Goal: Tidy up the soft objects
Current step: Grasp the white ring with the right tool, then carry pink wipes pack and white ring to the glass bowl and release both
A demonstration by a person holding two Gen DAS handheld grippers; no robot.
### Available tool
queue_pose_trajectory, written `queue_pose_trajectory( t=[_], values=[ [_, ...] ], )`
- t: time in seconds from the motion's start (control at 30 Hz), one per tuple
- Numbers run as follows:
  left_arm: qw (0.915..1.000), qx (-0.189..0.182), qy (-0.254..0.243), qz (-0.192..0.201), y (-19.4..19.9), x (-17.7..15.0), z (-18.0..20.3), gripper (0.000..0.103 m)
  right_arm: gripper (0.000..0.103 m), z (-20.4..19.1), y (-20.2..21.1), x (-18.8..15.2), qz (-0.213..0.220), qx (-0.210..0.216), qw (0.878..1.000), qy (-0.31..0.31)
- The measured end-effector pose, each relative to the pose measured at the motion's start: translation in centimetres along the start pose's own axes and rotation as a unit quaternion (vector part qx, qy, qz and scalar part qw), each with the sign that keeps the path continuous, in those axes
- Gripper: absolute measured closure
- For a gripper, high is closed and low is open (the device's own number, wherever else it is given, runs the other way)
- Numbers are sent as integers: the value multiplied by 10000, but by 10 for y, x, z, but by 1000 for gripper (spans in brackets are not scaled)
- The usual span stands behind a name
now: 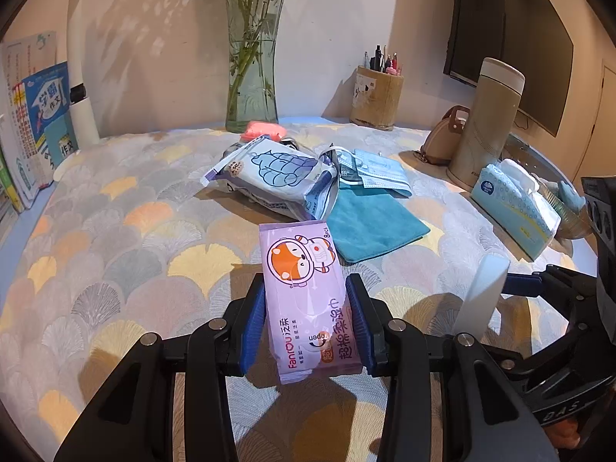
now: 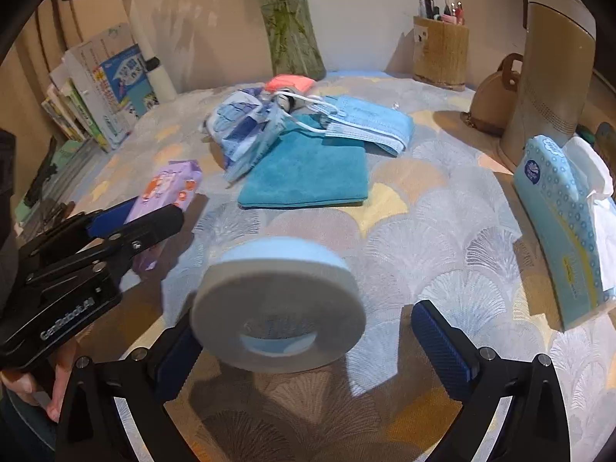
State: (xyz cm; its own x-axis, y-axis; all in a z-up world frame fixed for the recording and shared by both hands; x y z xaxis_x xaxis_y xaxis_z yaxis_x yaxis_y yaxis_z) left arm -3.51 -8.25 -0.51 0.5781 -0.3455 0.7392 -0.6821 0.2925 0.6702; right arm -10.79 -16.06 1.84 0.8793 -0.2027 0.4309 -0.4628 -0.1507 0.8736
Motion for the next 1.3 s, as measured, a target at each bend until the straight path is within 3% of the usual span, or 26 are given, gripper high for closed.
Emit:
queue_pose_trajectory(
  t=[0.13,0.33,0.63,0.7,0.73,0.77,0.83,0.9,1.07,1.3],
  values=[
    [10000,-21,5,4,0,0,0,65,0,4,7,4,140,145,9997,-115],
    [10000,-28,5,8,0,-1,0,65,0,9,27,15,506,716,9952,-441],
    [10000,-46,-14,26,0,0,2,65,0,-13,-5,2,50,-11,9999,137],
    [10000,-43,54,4,-1,0,-1,65,7,-23,-13,4,13,-316,9987,405],
    [10000,-29,87,-11,-1,-1,-2,65,30,-27,-18,4,-46,-457,9976,510],
    [9999,-5,112,-33,-1,0,-3,65,38,-28,-21,4,-80,-582,9966,576],
    [10000,19,57,11,2,3,0,66,41,-30,-20,6,-22,-581,9964,610],
    [9999,63,-68,86,9,9,5,66,41,-27,-11,8,57,-458,9974,554],
    [9988,-220,-139,424,31,44,23,66,41,-3,37,30,598,-407,9971,253],
    [9909,-700,-777,853,45,115,94,66,41,64,120,71,1516,-647,9854,-416]
  ],
)
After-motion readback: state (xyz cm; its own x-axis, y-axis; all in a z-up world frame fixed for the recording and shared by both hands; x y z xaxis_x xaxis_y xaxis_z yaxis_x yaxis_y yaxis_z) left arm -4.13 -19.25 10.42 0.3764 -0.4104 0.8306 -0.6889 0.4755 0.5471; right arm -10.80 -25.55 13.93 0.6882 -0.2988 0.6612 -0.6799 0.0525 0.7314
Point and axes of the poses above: each gripper's, at about its wrist camera, not at the fingertips, and y roughly against the way its jaws point, z to its right, x to its top, the point moved 7 cm from there along -y, roughly the way its jaws point, and after that the axes turned 13 degrees about -y, right-handed, at the moved point
